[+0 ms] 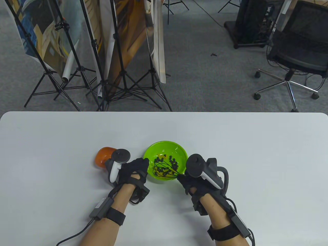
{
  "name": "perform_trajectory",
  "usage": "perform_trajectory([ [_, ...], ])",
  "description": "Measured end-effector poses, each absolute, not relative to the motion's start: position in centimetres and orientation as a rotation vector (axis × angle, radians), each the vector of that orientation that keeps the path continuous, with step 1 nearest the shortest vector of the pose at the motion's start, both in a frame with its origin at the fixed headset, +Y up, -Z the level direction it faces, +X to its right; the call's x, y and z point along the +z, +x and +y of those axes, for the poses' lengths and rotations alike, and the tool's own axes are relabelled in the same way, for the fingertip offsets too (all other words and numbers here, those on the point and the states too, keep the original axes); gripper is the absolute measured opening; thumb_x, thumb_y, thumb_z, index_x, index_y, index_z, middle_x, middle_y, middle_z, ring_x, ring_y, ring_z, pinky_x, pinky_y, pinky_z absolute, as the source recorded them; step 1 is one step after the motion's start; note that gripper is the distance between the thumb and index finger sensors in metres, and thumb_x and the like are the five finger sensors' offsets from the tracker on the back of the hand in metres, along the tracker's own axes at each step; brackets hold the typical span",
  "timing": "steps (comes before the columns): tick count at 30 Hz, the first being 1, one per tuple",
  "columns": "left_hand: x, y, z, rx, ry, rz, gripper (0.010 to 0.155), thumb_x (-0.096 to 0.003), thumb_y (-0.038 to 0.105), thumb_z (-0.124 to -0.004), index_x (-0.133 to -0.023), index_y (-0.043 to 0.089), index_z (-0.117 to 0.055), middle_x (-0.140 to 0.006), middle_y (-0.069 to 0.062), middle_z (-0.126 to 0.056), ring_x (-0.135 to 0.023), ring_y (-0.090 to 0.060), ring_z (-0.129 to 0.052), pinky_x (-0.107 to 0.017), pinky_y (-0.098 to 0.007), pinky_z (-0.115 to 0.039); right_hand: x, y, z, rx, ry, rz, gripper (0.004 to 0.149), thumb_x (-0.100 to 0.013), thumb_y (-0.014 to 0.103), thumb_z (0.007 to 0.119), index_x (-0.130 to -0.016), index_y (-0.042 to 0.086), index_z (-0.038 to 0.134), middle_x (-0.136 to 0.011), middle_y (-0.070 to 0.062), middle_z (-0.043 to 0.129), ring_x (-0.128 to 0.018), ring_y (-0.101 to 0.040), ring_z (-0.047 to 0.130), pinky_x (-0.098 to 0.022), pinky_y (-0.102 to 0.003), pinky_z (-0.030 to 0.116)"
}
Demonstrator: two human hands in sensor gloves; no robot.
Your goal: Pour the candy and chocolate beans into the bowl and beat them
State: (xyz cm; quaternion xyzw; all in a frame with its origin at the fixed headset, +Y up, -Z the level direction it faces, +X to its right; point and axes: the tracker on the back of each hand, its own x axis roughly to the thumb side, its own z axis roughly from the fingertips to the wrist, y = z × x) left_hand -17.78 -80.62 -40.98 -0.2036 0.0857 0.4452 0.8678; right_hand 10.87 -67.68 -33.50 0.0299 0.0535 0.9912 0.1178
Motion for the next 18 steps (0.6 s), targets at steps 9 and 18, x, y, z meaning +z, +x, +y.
perform_trajectory([
  [9, -41.0, -17.7, -80.6, 0.930, -0.433, 0.164, 0.043, -0.0468, 0.060, -0.067, -0.065, 0.024, -0.083, -0.043, 0.011, -0.097, -0.034, -0.013, -0.105, -0.024, -0.028, -0.092, -33.7, 12.1, -67.8, 3.036, -0.125, -0.065, 0.055, -0.043, 0.051, 0.091, -0.077, 0.006, 0.095, -0.040, -0.014, 0.101, -0.004, -0.023, 0.093, 0.000, -0.041, 0.086],
  [18, -41.0, -17.7, -80.6, 0.933, -0.435, 0.164, 0.043, -0.0466, 0.060, -0.067, -0.065, 0.024, -0.083, -0.043, 0.011, -0.097, -0.033, -0.013, -0.105, -0.024, -0.028, -0.092, -35.0, 10.8, -71.7, 2.832, -0.086, 0.008, 0.058, -0.047, 0.052, 0.080, -0.076, 0.003, 0.091, -0.038, -0.011, 0.100, -0.002, -0.017, 0.093, 0.004, -0.038, 0.087],
])
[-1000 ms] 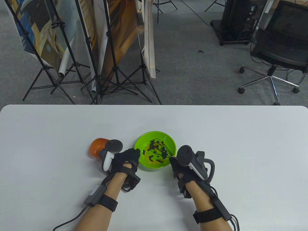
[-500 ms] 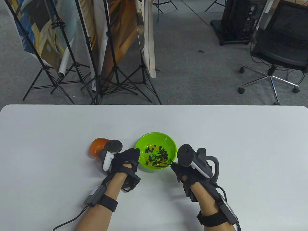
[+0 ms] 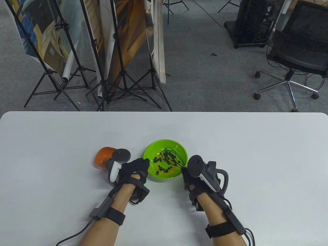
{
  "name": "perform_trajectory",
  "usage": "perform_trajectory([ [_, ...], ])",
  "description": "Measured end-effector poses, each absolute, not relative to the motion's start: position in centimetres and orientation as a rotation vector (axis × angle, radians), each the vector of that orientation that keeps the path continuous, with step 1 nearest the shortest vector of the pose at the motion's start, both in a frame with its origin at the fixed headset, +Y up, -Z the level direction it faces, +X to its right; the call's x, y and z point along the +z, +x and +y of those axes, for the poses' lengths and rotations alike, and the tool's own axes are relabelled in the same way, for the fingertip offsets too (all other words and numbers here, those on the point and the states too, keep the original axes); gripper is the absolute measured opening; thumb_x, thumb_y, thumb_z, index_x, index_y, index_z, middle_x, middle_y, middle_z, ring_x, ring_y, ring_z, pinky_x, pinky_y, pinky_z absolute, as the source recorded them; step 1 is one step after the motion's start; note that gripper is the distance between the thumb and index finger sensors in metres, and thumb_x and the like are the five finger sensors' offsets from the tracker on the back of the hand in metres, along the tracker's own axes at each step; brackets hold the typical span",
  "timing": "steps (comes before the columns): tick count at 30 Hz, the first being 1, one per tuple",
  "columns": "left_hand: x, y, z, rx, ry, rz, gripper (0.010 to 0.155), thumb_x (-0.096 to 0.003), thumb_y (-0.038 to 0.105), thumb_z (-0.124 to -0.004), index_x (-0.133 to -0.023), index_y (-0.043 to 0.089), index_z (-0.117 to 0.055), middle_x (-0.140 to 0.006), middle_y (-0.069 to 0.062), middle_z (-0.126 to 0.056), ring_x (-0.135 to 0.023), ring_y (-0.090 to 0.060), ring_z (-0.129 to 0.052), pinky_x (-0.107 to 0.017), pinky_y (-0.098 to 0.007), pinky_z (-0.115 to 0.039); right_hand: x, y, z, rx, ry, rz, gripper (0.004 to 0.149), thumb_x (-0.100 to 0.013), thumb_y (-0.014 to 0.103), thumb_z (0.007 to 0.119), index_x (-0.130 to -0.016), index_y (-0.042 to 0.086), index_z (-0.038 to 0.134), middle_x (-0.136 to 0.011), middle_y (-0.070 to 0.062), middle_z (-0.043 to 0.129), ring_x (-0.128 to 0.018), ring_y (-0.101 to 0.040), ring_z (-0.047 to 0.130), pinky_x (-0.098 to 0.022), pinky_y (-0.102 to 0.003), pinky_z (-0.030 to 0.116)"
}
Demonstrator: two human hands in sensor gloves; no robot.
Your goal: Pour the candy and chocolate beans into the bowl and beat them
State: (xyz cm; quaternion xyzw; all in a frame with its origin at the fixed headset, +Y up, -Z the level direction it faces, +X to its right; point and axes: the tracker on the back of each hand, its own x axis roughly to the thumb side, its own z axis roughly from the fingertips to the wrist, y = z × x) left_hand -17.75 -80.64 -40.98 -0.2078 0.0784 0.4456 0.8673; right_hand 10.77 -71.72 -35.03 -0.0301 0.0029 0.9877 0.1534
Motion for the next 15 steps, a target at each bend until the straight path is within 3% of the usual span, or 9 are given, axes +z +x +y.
perform_trajectory([
  [9, -40.9, -17.9, -80.7, 0.949, -0.435, 0.180, 0.044, -0.0466, 0.061, -0.065, -0.066, 0.025, -0.082, -0.044, 0.013, -0.097, -0.035, -0.012, -0.105, -0.025, -0.027, -0.092, -33.9, 9.9, -69.7, 2.819, 0.104, 0.112, 0.055, -0.047, 0.052, 0.085, -0.076, 0.006, 0.094, -0.037, -0.013, 0.101, -0.001, -0.020, 0.093, 0.004, -0.040, 0.086],
  [15, -41.1, -18.3, -81.0, 1.007, -0.462, 0.179, 0.044, -0.0467, 0.060, -0.068, -0.065, 0.023, -0.083, -0.044, 0.011, -0.097, -0.036, -0.013, -0.105, -0.025, -0.027, -0.093, -33.3, 11.1, -67.4, 2.939, 0.072, 0.127, 0.054, -0.043, 0.050, 0.093, -0.075, 0.006, 0.097, -0.038, -0.015, 0.102, -0.003, -0.025, 0.093, 0.000, -0.044, 0.086],
])
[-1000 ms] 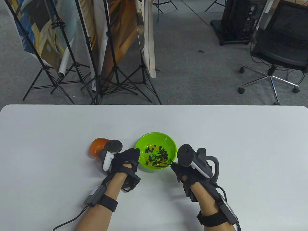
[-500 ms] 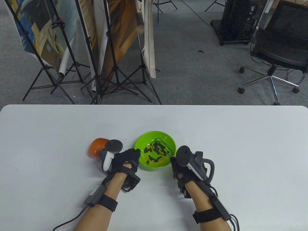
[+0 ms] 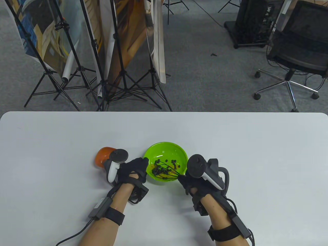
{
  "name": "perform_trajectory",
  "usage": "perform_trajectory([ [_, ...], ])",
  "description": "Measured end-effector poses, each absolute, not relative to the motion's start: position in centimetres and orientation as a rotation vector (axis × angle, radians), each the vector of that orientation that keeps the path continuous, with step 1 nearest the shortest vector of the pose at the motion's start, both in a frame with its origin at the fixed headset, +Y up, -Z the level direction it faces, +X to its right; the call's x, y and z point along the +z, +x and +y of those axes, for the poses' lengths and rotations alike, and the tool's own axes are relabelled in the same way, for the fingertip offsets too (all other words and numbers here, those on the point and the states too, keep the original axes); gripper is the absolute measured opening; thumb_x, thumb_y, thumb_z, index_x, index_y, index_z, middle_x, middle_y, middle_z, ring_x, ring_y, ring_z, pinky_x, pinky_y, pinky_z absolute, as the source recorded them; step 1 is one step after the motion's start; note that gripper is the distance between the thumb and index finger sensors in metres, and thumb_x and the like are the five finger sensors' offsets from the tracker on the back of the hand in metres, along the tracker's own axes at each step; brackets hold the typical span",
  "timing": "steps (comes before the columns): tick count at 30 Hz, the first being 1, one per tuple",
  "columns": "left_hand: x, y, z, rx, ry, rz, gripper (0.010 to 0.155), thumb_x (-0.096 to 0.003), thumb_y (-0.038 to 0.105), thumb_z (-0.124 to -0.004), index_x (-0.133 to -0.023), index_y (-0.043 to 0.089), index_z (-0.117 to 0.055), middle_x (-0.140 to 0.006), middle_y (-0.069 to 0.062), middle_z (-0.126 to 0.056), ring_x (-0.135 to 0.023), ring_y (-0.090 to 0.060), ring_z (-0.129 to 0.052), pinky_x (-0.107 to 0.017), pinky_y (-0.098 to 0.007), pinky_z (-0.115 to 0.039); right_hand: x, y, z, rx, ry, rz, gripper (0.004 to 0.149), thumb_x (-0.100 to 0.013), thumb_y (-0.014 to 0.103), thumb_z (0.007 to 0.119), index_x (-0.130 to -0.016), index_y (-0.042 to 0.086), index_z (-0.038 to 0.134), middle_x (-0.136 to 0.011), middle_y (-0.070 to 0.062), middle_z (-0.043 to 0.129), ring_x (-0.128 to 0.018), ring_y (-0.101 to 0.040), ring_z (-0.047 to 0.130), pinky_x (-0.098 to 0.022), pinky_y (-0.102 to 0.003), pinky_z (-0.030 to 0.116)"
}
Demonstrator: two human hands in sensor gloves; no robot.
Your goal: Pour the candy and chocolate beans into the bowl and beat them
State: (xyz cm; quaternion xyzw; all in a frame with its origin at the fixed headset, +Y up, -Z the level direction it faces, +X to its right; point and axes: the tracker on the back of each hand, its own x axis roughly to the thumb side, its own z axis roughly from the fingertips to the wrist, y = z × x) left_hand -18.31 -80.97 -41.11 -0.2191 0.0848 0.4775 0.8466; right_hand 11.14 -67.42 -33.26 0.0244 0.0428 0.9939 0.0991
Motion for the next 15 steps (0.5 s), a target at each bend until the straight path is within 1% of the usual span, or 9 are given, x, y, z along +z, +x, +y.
perform_trajectory([
  [3, -41.1, -17.9, -80.8, 0.967, -0.455, 0.166, 0.043, -0.0465, 0.060, -0.069, -0.065, 0.024, -0.083, -0.043, 0.011, -0.097, -0.035, -0.014, -0.105, -0.024, -0.028, -0.092, -32.9, 11.4, -66.9, 3.018, -0.011, 0.035, 0.054, -0.043, 0.049, 0.094, -0.076, 0.007, 0.096, -0.040, -0.016, 0.102, -0.005, -0.026, 0.094, -0.002, -0.045, 0.086],
  [7, -41.1, -17.9, -80.8, 0.960, -0.453, 0.159, 0.043, -0.0463, 0.060, -0.070, -0.064, 0.023, -0.084, -0.042, 0.011, -0.097, -0.034, -0.014, -0.105, -0.024, -0.028, -0.092, -33.2, 11.7, -67.5, 3.031, -0.084, -0.009, 0.055, -0.043, 0.050, 0.092, -0.077, 0.006, 0.095, -0.041, -0.015, 0.102, -0.006, -0.025, 0.094, -0.002, -0.044, 0.087],
  [12, -41.1, -17.9, -80.8, 0.957, -0.453, 0.158, 0.043, -0.0463, 0.060, -0.071, -0.064, 0.023, -0.083, -0.042, 0.011, -0.097, -0.034, -0.013, -0.106, -0.024, -0.028, -0.093, -34.1, 11.9, -69.9, 2.963, -0.154, -0.008, 0.057, -0.047, 0.051, 0.084, -0.079, 0.005, 0.092, -0.042, -0.013, 0.100, -0.006, -0.021, 0.094, -0.001, -0.041, 0.087],
  [15, -41.1, -17.9, -80.8, 0.958, -0.454, 0.157, 0.043, -0.0462, 0.060, -0.071, -0.064, 0.023, -0.083, -0.042, 0.011, -0.097, -0.034, -0.013, -0.106, -0.024, -0.028, -0.093, -34.6, 11.5, -71.2, 2.886, -0.122, 0.020, 0.058, -0.047, 0.053, 0.081, -0.079, 0.005, 0.090, -0.041, -0.011, 0.100, -0.005, -0.019, 0.094, 0.000, -0.040, 0.088],
])
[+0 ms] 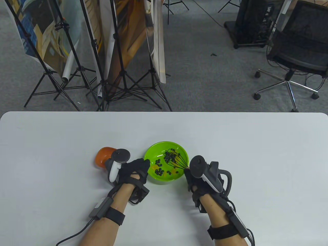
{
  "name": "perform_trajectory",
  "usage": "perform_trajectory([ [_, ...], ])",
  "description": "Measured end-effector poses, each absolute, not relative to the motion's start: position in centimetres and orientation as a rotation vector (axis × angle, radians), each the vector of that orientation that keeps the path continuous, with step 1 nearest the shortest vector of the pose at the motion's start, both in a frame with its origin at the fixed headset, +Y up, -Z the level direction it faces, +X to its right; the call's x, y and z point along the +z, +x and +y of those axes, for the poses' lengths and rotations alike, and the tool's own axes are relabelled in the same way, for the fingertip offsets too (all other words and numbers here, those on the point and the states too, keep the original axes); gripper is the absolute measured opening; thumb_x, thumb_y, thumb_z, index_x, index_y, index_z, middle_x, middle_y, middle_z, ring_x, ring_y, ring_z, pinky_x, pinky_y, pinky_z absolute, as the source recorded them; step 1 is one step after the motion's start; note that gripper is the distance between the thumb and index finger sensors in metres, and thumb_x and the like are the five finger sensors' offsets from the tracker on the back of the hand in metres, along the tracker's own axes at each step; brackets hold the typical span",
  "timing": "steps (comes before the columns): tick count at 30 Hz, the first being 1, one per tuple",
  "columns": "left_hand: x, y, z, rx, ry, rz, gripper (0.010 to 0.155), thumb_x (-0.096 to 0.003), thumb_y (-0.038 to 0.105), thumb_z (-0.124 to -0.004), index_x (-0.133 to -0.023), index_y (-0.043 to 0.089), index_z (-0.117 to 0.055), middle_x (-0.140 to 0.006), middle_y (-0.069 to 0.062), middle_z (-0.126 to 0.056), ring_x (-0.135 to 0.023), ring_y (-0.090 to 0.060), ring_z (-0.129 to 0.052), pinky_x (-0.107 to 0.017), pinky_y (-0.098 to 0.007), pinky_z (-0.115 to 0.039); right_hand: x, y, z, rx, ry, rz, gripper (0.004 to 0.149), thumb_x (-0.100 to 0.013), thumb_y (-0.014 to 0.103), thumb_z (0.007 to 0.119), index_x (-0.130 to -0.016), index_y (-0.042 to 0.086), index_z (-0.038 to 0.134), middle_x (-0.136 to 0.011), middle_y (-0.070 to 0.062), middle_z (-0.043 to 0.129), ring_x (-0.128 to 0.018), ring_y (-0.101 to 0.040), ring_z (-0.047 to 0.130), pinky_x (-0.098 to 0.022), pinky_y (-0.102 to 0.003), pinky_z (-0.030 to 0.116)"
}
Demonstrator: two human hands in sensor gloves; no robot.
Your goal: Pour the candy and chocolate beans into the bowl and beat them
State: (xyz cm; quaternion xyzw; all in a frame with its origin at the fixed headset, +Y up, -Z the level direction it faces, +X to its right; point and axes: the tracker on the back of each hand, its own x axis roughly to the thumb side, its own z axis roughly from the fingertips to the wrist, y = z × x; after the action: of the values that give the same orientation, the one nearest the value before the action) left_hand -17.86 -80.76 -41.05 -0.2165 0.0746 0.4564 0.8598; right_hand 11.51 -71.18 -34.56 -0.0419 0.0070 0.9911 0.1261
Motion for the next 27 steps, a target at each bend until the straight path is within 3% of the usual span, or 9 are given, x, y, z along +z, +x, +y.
perform_trajectory([
  [6, -41.0, -18.0, -80.8, 0.963, -0.455, 0.163, 0.042, -0.0465, 0.060, -0.070, -0.064, 0.024, -0.083, -0.042, 0.012, -0.097, -0.034, -0.012, -0.106, -0.024, -0.027, -0.093, -34.8, 10.0, -72.1, 2.713, 0.017, 0.131, 0.056, -0.047, 0.051, 0.082, -0.080, 0.007, 0.091, -0.040, -0.013, 0.100, -0.004, -0.021, 0.094, 0.001, -0.041, 0.087],
  [15, -41.1, -18.0, -80.9, 0.956, -0.446, 0.183, 0.043, -0.0462, 0.061, -0.069, -0.064, 0.025, -0.083, -0.043, 0.013, -0.097, -0.035, -0.012, -0.106, -0.024, -0.026, -0.093, -34.2, 12.1, -69.3, 2.802, 0.105, 0.288, 0.054, -0.044, 0.048, 0.089, -0.080, 0.008, 0.093, -0.043, -0.016, 0.101, -0.007, -0.025, 0.094, -0.003, -0.045, 0.087],
  [22, -41.1, -17.9, -81.0, 0.947, -0.444, 0.174, 0.043, -0.0460, 0.061, -0.070, -0.063, 0.025, -0.084, -0.042, 0.012, -0.097, -0.034, -0.012, -0.106, -0.024, -0.027, -0.093, -33.4, 11.7, -67.5, 3.004, -0.060, 0.092, 0.054, -0.042, 0.048, 0.094, -0.079, 0.009, 0.095, -0.043, -0.016, 0.101, -0.009, -0.027, 0.094, -0.005, -0.047, 0.087],
  [27, -41.1, -17.8, -80.9, 0.953, -0.450, 0.165, 0.043, -0.0461, 0.060, -0.071, -0.064, 0.024, -0.083, -0.042, 0.012, -0.097, -0.034, -0.013, -0.106, -0.024, -0.027, -0.093, -33.9, 12.1, -68.3, 3.014, -0.141, 0.037, 0.056, -0.044, 0.049, 0.090, -0.080, 0.007, 0.093, -0.043, -0.015, 0.100, -0.008, -0.024, 0.094, -0.004, -0.044, 0.087],
])
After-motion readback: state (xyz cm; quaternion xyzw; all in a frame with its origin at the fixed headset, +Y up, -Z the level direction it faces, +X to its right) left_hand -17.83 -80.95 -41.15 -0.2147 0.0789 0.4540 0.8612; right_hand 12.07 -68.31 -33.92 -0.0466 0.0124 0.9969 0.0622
